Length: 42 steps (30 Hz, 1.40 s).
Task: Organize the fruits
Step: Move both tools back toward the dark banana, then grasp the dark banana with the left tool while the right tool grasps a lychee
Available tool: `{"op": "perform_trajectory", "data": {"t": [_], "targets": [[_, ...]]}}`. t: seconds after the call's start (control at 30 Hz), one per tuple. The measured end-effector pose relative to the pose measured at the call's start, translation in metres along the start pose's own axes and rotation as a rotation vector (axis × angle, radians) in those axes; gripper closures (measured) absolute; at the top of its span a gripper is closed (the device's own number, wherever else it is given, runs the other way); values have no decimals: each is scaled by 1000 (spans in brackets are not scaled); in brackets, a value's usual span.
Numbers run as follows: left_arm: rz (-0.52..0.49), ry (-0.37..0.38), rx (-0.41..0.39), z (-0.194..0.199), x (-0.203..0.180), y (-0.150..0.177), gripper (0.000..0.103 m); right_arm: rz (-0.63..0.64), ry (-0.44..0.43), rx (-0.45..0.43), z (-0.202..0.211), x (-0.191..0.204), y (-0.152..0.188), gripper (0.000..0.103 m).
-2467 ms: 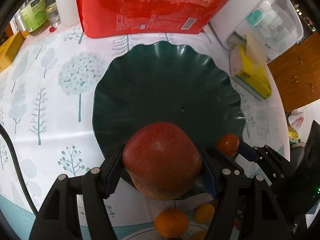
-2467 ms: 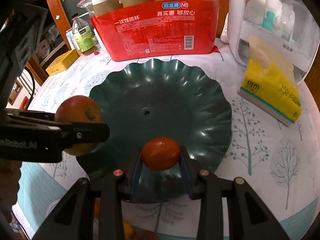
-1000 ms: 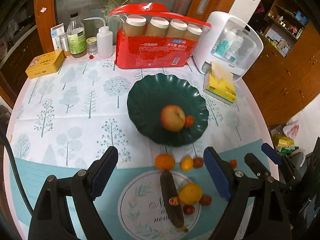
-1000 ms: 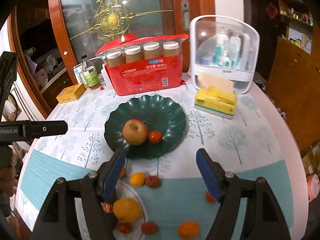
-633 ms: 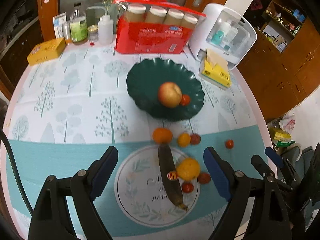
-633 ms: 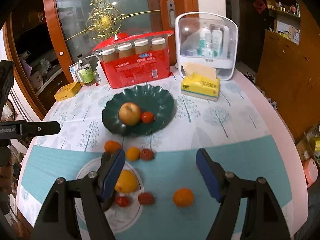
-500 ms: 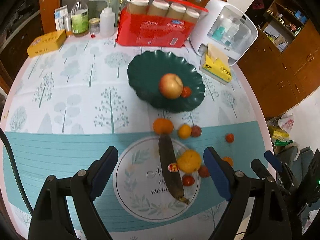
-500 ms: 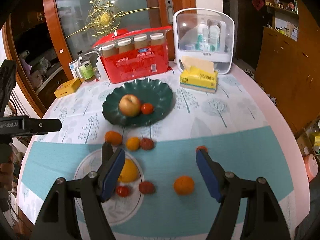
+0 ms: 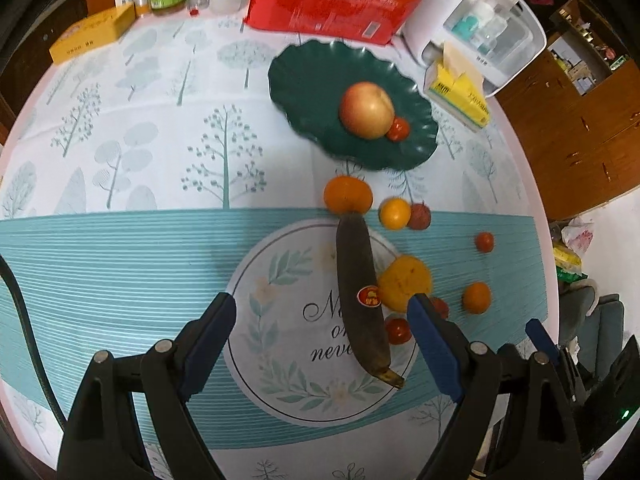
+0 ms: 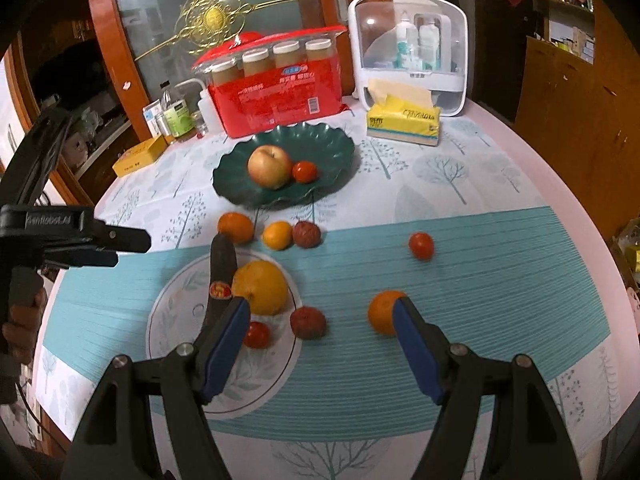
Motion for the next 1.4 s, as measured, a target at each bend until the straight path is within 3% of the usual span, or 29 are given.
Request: {"op": "perform_trajectory", "data": {"t": [0.27,0.53,0.9,1.2,1.4], "targets": [[15,-21,90,-35,-1,-5,17,101,23,31,-24,8,17,29],[43,-47,167,-71,-5,-11,32,175,15,94,-52,6,32,30],[64,-71,197,-102,-18,-26,38,309,-30,127,-80,9,34,48],[76,-110,232,-120,-30,-33,48,387,-74,136,-91,15,29,52],[70,-152,235,-125,-36,-36,48,405,-108,146,-98,17,30,59]]}}
Point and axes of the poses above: each gripper's, at about its wrist camera, not at the fingertips, and z roughly against the way its jaws point, x to its left, y to its underside, the point moved 5 cm from there along -z, roughly the way its jaws point, and after that the axes turned 2 degrees about x, right-handed, at the moved point
